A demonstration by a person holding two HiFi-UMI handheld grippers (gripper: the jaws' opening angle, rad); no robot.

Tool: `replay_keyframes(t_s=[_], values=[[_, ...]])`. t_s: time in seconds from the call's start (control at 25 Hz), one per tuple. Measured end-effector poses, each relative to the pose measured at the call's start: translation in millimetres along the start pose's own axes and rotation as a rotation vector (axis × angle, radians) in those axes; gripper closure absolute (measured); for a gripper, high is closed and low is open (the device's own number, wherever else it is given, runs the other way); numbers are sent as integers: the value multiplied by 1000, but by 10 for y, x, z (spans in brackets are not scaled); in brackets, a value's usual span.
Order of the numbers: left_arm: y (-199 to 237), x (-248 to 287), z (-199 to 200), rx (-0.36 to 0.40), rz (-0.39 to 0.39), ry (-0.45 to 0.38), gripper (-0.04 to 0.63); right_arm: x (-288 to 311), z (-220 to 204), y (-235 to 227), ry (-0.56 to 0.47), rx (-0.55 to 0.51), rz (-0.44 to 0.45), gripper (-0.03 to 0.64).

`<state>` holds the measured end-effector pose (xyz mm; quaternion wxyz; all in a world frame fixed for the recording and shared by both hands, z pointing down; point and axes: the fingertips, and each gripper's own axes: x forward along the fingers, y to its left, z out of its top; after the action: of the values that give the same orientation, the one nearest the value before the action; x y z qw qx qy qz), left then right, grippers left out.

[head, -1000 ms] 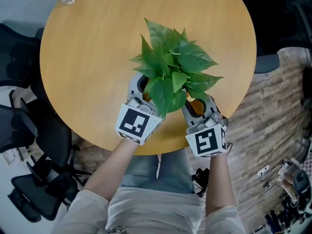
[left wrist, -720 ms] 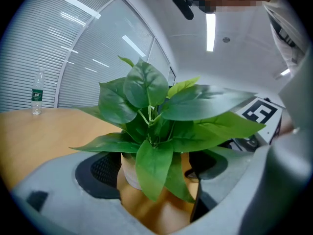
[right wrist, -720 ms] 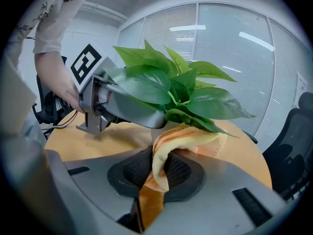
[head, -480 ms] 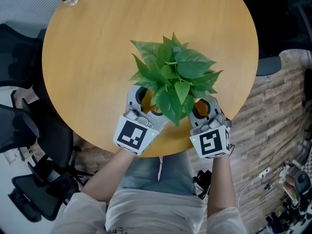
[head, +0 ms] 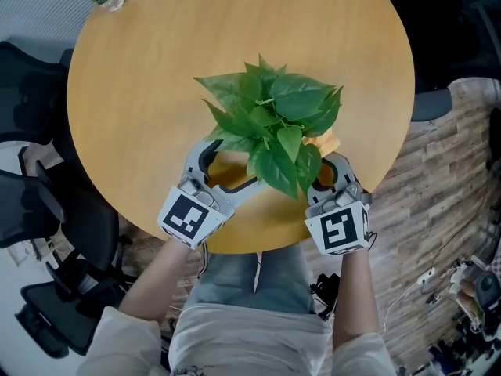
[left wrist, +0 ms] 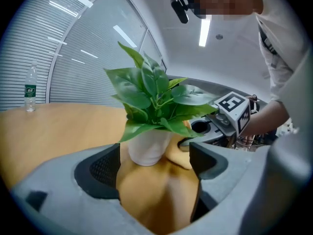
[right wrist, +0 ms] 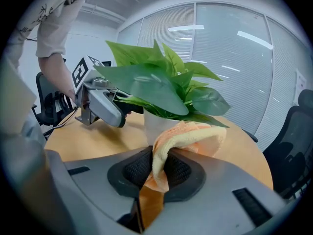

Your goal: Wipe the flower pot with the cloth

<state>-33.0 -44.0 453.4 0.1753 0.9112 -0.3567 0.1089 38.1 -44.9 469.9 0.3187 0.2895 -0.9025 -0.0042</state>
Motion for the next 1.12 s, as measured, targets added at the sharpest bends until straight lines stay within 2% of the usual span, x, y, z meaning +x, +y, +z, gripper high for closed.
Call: replay_keyframes(t_s=[0.16,0.32,0.4,0.48,0.56,0.72,0.76,1.0,1.12], values=[[201,-135,24,71,-71,9,158,4,6,-10,1,-1,5,562],[317,-20,147,154,-149,20,158,16,-3,0,2,-6,8,561],[249,67,170,169,-229,44,158,21,8,-6,10,-15,5,561],[167,125,238,164,-312,23,158,27,19,-2,18,-21,4,563],[130,155,295,161,-353,-3,160,38,33,9,24,-36,10,562],[143,209,365,168,-333,-51,174,37,41,2,30,-68,20,563],[153,213,358,164,-324,-46,193,27,31,-13,32,-68,18,562],[160,217,339,151,-328,-21,195,-34,13,-325,54,-51,-66,562],[168,255,334,140,-319,-22,195,78,62,-421,71,-98,-59,563]])
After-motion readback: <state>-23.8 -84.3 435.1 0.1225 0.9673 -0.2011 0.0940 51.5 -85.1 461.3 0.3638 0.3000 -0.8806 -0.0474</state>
